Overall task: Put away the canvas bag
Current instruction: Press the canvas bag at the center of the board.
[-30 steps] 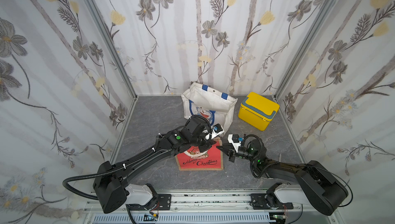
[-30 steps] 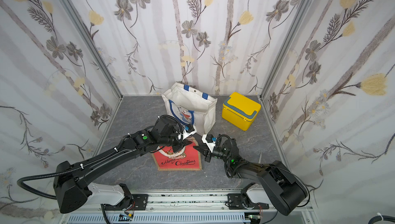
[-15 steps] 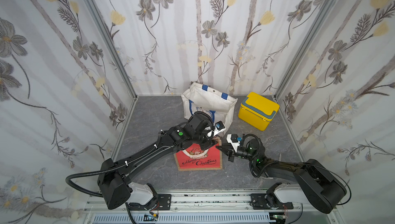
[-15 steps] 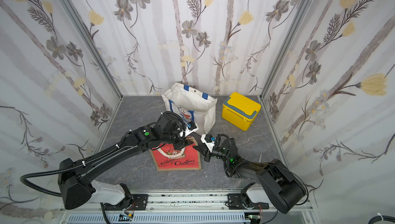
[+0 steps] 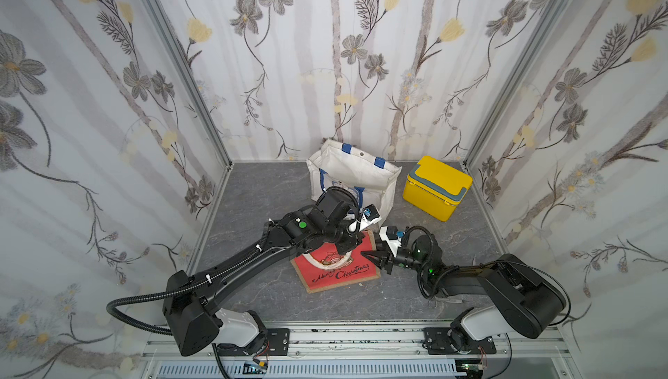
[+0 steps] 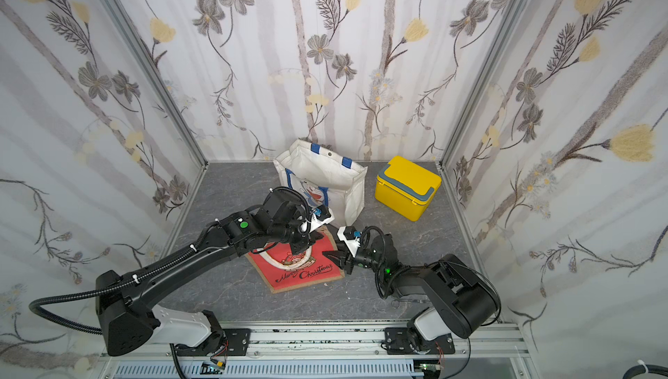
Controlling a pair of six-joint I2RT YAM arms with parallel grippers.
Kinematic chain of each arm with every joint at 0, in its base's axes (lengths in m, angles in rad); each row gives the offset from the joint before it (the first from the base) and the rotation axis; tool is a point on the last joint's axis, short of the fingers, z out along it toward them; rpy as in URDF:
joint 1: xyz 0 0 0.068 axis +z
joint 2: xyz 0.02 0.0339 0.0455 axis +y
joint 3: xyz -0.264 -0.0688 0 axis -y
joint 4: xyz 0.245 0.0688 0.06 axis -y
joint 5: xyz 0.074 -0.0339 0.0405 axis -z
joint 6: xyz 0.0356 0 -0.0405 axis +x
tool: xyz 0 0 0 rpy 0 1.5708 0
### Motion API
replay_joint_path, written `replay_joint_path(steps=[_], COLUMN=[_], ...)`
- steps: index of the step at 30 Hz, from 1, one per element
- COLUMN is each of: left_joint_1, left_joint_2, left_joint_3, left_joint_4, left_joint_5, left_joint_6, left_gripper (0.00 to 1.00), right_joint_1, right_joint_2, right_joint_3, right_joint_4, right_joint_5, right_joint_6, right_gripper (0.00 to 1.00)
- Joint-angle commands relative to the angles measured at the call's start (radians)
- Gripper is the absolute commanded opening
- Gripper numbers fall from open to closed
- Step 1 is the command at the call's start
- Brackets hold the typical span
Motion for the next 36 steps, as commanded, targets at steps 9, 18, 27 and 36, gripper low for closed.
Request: replay_joint_path(steps=[9,18,27,36], left_joint_1=[0.002,0.009,0.043,0.054], left_joint_2=[0.010,-0.016,-0.068,-0.070], left_joint_3=[-0.022,0.000,-0.004,0.009], left_joint_4=[0.066,-0.010,-0.025,-0.045], left_joint_5=[-0.011,0.002,0.061,0.085], left_joint_6=[0.021,0.055,0.097,0.109], left_gripper=[0.00,0.00,0.00,0.00], right_joint_1=[0.032,0.027,0.008,0.030], right_joint_2=[-0.020,-0.217,-0.404,-0.290], right_joint_3=[-0.014,-0.090,-0.156,-0.190], right_joint_4=[0.040,-0.160,-0.396,-0.226], right_joint_5=[0.023,0.234,0.288,0.173], right_joint_6=[0.006,0.107,0.131,0.206], right_gripper=[0.21,0.84,1.00,0.98])
